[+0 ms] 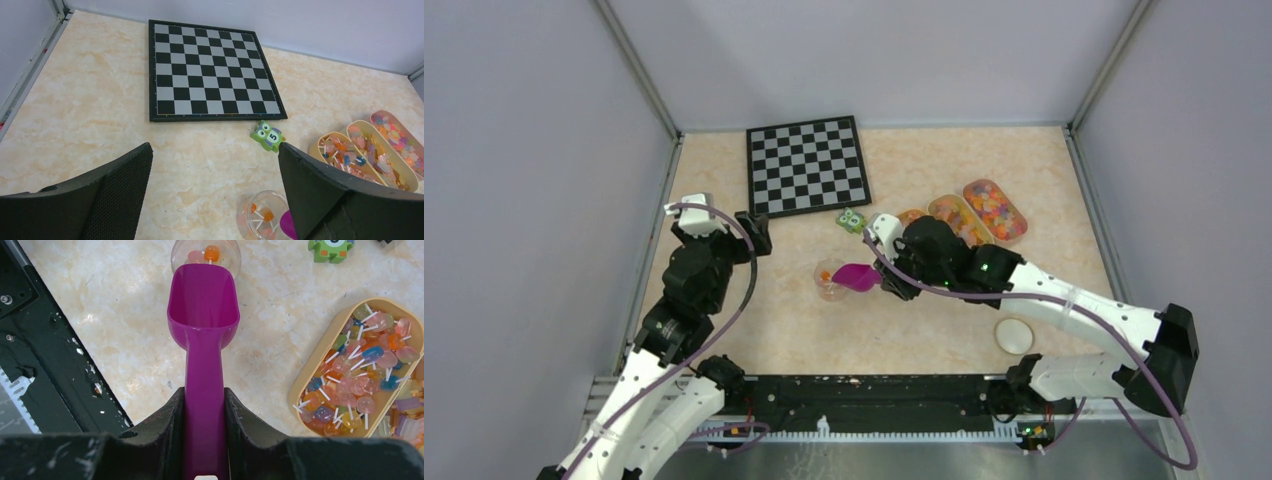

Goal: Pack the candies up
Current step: Place the fake candies in the packing bottle.

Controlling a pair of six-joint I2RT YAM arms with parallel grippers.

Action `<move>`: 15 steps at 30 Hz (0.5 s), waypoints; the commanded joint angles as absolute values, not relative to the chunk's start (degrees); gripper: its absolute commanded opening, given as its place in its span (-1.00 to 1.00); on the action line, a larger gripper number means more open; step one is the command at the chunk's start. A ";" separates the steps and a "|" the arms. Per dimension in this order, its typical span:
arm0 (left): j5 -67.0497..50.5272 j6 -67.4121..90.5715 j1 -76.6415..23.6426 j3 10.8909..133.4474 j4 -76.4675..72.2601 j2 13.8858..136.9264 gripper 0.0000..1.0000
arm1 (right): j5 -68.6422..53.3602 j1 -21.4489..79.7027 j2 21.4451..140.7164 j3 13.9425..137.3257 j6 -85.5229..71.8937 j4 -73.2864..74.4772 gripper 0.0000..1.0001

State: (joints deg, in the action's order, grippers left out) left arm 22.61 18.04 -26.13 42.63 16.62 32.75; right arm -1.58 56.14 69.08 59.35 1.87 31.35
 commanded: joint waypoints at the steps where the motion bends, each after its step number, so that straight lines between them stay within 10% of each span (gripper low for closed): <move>1: 23.69 18.46 -26.20 42.09 14.20 32.98 0.97 | -1.84 56.95 63.85 58.21 5.71 27.01 -1.00; 15: 11.80 22.27 -26.21 44.75 14.60 42.53 0.97 | 11.79 57.39 44.13 48.31 14.66 22.22 -1.00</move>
